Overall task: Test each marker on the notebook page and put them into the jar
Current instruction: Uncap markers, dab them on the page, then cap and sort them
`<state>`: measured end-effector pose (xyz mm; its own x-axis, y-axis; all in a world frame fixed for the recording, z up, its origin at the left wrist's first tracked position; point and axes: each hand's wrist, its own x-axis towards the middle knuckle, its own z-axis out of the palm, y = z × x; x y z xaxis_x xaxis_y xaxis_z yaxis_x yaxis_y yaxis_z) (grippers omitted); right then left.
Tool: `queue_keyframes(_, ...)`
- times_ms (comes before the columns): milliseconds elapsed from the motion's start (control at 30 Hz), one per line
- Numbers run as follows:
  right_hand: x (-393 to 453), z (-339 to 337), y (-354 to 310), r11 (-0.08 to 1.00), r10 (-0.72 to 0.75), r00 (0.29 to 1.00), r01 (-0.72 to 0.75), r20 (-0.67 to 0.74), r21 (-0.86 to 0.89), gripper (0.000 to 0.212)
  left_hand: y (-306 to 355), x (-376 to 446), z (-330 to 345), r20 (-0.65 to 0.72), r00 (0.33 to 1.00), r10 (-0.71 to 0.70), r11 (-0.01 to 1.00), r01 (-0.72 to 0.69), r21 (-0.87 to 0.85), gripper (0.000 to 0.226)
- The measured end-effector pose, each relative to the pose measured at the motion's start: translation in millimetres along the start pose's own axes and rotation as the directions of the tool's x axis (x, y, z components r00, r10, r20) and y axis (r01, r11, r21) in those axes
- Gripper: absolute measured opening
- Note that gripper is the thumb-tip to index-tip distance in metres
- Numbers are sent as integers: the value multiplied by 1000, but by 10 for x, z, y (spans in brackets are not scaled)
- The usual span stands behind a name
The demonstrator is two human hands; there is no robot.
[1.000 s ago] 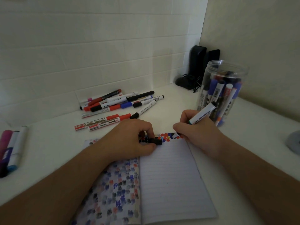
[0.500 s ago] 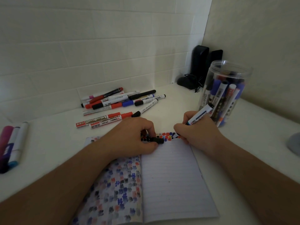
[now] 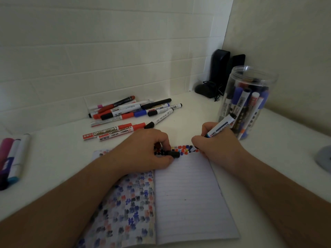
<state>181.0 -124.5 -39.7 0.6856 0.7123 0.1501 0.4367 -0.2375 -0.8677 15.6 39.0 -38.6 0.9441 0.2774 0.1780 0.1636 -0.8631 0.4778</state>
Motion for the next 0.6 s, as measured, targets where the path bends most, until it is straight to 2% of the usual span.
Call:
queue_keyframes(300,40,31,21,994,-42,999,42,4,-101,35,-36,13,16,3,1000,17,1000,-17,3,21)
queue_keyframes(500,5,4,20,1000,-22,1000,22,-16,14,27,-25,14,10,3,1000,22,1000,-22,3,19)
queue_keyframes(600,-1,19,12,999,-30,1000,30,-1,-10,26,-25,12,8,3,1000,25,1000,-25,-3,19)
